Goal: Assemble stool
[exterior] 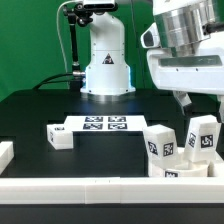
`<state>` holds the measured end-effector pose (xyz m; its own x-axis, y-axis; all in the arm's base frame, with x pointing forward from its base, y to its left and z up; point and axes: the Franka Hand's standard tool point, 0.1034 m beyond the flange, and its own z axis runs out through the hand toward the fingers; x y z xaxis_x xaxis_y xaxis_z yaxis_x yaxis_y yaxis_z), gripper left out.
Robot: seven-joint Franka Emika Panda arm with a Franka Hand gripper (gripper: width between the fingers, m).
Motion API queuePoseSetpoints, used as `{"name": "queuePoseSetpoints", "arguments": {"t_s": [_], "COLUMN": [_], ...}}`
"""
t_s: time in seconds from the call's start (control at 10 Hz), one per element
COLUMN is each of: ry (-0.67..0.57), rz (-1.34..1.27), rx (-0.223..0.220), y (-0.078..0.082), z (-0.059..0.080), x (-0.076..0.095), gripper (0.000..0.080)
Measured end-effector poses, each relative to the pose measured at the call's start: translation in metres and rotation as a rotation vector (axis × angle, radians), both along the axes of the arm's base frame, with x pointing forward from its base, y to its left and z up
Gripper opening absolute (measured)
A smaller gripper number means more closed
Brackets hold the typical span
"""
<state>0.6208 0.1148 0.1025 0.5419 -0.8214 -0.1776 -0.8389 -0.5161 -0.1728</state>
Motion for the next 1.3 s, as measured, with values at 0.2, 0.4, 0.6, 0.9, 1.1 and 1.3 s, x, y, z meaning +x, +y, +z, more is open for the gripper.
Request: {"name": "queuePoseSetpoints", "arguments": {"t_s": [0.2,0.4,0.6,0.9,1.1,1.3], "ry": [-0.045,-0.096,-0.135,-0.18,-0.212,-0.283], "rz": [0.215,0.437,0.614,0.807,0.948,1.2], "rx": [-0.028,-0.048,-0.075,-0.084,-0.093,-0.158], "y": [0.003,0.004,0.009,0.009,0.008,0.01], "z": [0.002,0.002,0.007,0.008,0.008,0.005], "x": [0.0,0.0,0.001,0.001,0.001,0.003], "gripper": [0.0649,0.0649,0.0649,0.0649,0.0649,0.0649]}}
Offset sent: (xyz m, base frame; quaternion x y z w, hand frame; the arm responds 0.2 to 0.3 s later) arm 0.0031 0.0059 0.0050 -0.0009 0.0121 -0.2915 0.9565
